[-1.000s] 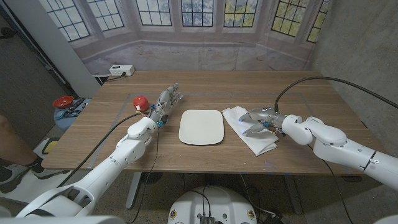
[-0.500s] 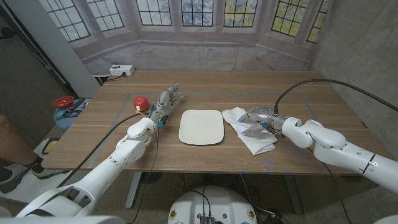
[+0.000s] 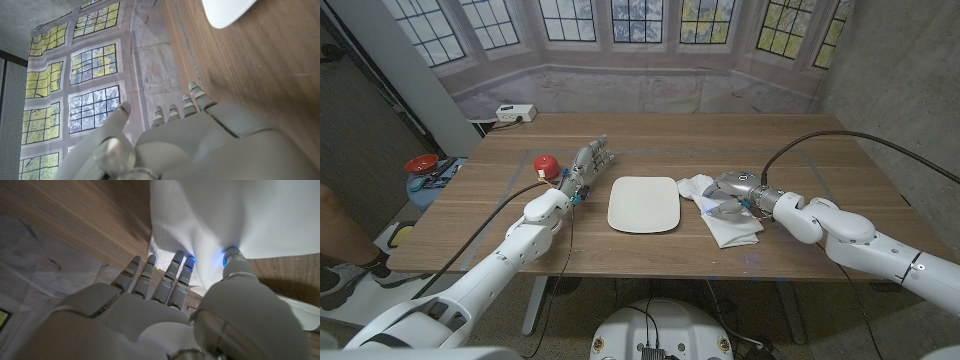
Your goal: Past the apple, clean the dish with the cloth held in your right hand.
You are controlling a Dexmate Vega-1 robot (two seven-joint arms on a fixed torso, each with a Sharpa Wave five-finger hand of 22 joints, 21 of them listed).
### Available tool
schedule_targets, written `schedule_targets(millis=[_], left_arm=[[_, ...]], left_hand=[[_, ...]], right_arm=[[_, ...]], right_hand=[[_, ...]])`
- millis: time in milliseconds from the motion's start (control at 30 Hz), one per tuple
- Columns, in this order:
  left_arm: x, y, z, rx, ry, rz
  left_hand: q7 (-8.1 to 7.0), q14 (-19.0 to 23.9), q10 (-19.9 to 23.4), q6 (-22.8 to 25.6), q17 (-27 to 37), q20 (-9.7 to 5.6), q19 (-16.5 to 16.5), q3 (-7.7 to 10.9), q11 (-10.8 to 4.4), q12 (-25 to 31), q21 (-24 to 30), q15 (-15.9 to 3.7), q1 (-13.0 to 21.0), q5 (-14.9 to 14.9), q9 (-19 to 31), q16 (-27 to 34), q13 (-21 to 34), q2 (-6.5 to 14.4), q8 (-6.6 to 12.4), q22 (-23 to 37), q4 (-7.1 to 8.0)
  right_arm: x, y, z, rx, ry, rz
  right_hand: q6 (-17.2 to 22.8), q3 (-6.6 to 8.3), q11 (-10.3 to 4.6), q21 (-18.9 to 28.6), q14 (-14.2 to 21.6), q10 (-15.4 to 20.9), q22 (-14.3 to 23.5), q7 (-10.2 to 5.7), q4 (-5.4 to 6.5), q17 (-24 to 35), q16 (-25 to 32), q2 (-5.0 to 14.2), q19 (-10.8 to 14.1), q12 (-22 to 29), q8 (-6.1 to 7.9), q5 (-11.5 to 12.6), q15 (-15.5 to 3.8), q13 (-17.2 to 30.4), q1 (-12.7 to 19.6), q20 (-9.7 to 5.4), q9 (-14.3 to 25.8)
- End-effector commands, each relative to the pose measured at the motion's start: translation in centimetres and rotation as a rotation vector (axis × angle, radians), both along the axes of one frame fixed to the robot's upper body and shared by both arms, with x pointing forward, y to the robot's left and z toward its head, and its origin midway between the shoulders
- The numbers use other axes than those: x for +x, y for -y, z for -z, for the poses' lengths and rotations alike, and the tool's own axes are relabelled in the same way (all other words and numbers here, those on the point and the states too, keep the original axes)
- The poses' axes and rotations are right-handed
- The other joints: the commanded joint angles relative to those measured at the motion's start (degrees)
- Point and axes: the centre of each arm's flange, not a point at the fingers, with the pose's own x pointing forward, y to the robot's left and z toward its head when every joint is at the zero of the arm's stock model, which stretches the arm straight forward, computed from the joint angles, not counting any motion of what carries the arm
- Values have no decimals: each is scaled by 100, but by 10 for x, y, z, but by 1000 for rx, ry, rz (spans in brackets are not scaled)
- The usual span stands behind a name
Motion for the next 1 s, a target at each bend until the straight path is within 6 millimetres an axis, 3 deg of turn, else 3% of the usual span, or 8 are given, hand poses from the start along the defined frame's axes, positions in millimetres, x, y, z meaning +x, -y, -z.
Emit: schedule_targets(millis=[33,367,533,733,1000], left_arm=[[1,0,2,9,-4,-1],[0,0,3,14,-2,-2],[0,-1,3,15,-1,-2],[-1,-1,4,15,-2,-1],[-1,-1,5,12,-4,-2]], left_hand=[[0,29,-49,35,19,-7,45,5,23,1,-27,13,-32,36,12,7,24,16,43,22,-35],[24,34,-34,72,17,-5,44,19,25,7,-30,17,-22,38,13,7,24,24,52,22,-50],[37,36,-34,98,16,-5,44,25,18,7,-31,27,-16,39,13,6,24,26,59,22,-59],[51,33,-29,124,14,-4,46,32,16,9,-32,21,-10,40,14,4,24,28,64,22,-69],[54,41,-11,142,13,-7,56,42,36,16,-30,21,0,42,15,5,25,31,64,22,-84]], right_arm=[[-1,-1,2,1,74,-46],[-1,-4,1,3,134,-92],[0,-5,1,7,163,-117],[2,-5,0,20,204,-139],[7,-3,2,41,225,-152]], right_hand=[[278,97,-10,21,207,256,3,2,11,30,68,-9,152,51,90,61,-599,21,80,-40,19],[863,268,-20,-1,570,848,2,-13,-3,56,68,-23,327,116,171,138,-830,34,191,-100,19],[1261,429,-9,-14,807,1257,2,-32,-16,72,50,-29,437,133,208,182,-931,31,313,-171,12],[1752,696,-11,-26,1106,1787,1,-35,-38,87,-1,-51,576,114,215,233,-924,23,502,-248,2],[2075,859,-7,-14,1295,2056,1,-40,-15,108,-16,-9,706,90,254,248,-936,21,581,-308,13]])
